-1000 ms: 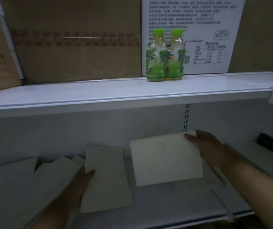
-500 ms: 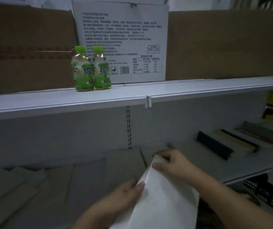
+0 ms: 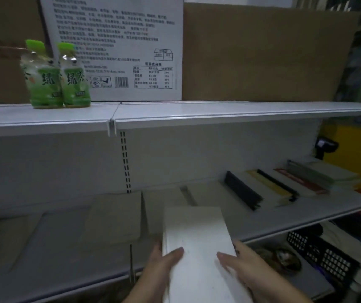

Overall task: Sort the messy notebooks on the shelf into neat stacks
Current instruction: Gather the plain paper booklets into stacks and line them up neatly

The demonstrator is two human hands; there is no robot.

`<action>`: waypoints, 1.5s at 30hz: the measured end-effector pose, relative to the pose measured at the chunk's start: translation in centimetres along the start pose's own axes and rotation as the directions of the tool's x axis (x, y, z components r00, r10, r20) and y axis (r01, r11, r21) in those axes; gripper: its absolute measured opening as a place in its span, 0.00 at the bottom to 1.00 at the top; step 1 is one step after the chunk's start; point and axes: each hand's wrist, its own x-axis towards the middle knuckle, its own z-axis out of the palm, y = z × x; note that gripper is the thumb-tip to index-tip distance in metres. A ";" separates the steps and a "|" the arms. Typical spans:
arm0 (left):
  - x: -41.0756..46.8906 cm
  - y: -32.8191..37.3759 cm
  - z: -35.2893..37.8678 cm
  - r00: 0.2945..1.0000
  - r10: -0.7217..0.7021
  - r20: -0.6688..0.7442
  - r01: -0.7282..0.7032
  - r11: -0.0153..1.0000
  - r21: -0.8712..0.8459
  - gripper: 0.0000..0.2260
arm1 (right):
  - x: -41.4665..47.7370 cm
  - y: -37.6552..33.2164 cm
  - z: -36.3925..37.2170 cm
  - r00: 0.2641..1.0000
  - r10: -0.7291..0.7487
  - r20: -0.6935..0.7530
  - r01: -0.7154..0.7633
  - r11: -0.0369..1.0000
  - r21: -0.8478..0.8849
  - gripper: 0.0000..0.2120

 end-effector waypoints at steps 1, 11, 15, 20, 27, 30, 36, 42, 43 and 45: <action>0.6 0.0 0.3 1.000 -0.002 -0.026 0.001 1.000 -0.023 0.31 | 0.6 -0.3 0.1 1.000 -0.003 -0.009 0.003 0.999 0.054 0.30; 9.7 2.3 -3.3 0.981 0.017 -0.195 -0.008 0.999 0.043 0.26 | 8.5 -5.1 3.7 0.984 -0.159 -0.077 0.160 0.987 -0.001 0.23; 14.0 3.7 -4.2 0.971 -0.012 -0.240 0.012 1.000 -0.001 0.38 | 11.6 -8.3 4.5 0.994 -0.103 -0.023 0.099 0.987 -0.128 0.18; 16.9 3.6 -4.7 0.958 -0.039 -0.285 0.046 0.999 0.018 0.28 | 14.7 -8.9 4.7 0.998 -0.067 -0.010 0.065 0.989 -0.134 0.19; 18.2 4.0 -5.1 0.906 -0.029 -0.422 0.130 0.968 0.214 0.28 | 18.2 -7.9 5.0 0.998 -0.019 0.055 0.032 0.971 -0.238 0.14; 18.0 3.4 -5.5 0.920 -0.050 -0.390 0.179 0.936 0.303 0.30 | 19.6 -6.7 5.2 0.999 -0.038 0.037 0.048 0.945 -0.324 0.22; 17.3 4.1 -4.7 0.962 -0.063 -0.265 0.235 0.683 0.692 0.51 | 20.3 -6.1 4.6 0.938 -0.283 0.200 0.345 0.712 -0.611 0.32; 13.5 2.6 -4.2 0.960 -0.272 -0.070 0.072 -0.005 0.997 0.58 | 21.0 -5.5 4.6 0.915 -0.264 0.304 0.398 0.705 -0.586 0.25; 13.0 2.7 -4.0 0.963 -0.258 -0.077 0.082 0.007 0.997 0.57 | 21.0 -5.7 4.6 0.915 -0.268 0.301 0.402 0.668 -0.626 0.24; 12.6 3.7 -3.5 0.976 -0.183 -0.117 0.129 0.054 0.990 0.56 | 21.3 -5.9 4.8 0.913 -0.290 0.286 0.406 0.597 -0.692 0.27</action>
